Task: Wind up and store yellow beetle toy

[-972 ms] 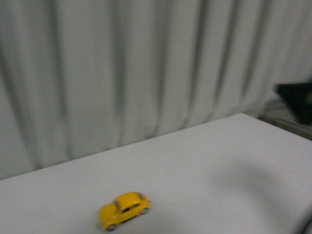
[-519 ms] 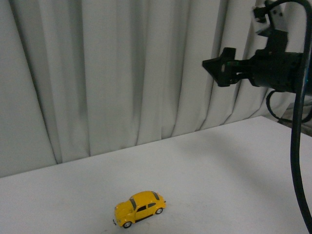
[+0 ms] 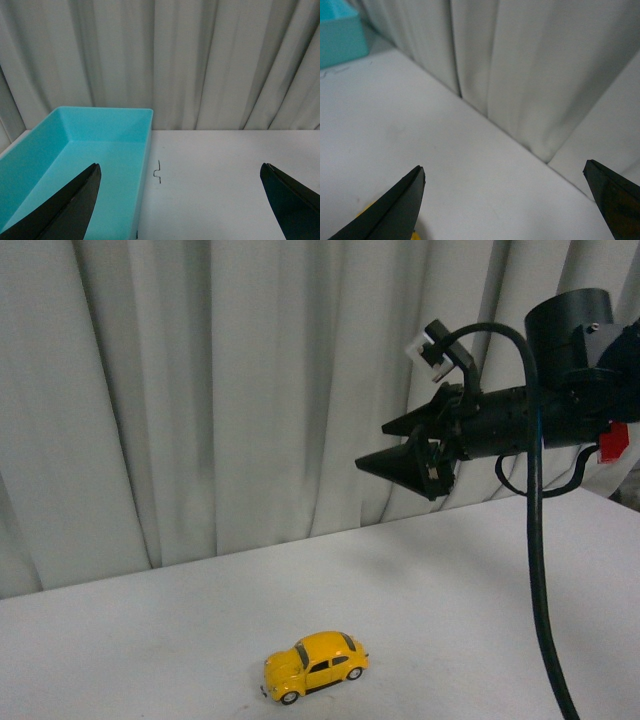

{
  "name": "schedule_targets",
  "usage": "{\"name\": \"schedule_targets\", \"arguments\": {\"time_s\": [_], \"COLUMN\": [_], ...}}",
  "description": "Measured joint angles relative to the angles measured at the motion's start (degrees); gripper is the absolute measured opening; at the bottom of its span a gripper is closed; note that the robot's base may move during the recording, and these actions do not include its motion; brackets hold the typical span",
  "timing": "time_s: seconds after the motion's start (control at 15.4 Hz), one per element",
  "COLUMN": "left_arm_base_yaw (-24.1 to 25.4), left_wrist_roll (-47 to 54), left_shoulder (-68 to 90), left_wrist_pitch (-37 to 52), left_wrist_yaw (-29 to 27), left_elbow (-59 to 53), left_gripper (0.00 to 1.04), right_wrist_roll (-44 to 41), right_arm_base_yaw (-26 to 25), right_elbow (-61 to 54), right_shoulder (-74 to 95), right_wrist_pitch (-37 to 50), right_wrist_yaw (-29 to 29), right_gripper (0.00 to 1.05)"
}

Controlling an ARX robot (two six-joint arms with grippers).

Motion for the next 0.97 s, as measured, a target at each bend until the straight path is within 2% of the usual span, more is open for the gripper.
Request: {"name": "schedule_targets", "arguments": {"time_s": [0.19,0.32,0.45,0.52,0.58,0.78,0.97], "left_arm_base_yaw": [0.0,0.0,0.0,0.0,0.0,0.0,0.0], "left_wrist_roll": [0.0,0.0,0.0,0.0,0.0,0.0,0.0], "left_shoulder": [0.0,0.0,0.0,0.0,0.0,0.0,0.0], "left_wrist_pitch": [0.0,0.0,0.0,0.0,0.0,0.0,0.0], "left_wrist_yaw": [0.0,0.0,0.0,0.0,0.0,0.0,0.0], "left_elbow": [0.0,0.0,0.0,0.0,0.0,0.0,0.0], "left_gripper": [0.98,0.98,0.98,0.98,0.98,0.98,0.98], "right_wrist_roll": [-26.9,-38.7,-46.6,-56.4,-60.5,-63.6,-64.2], "right_arm_base_yaw": [2.5,4.0,5.2,6.7,8.1,9.9,10.5], "right_elbow": [8.6,10.5,12.7,16.2,17.5,19.7,20.5], "right_shoulder": [6.2,9.6,12.1,14.7,17.0,19.5,21.1], "right_wrist_pitch": [-27.1,-36.4,-42.3,-49.4,-52.6,-56.3,-54.8], "right_wrist_yaw": [0.5,1.7,2.7,5.8,7.2,9.3,11.5], "right_gripper": [0.98,0.98,0.98,0.98,0.98,0.98,0.98]}}
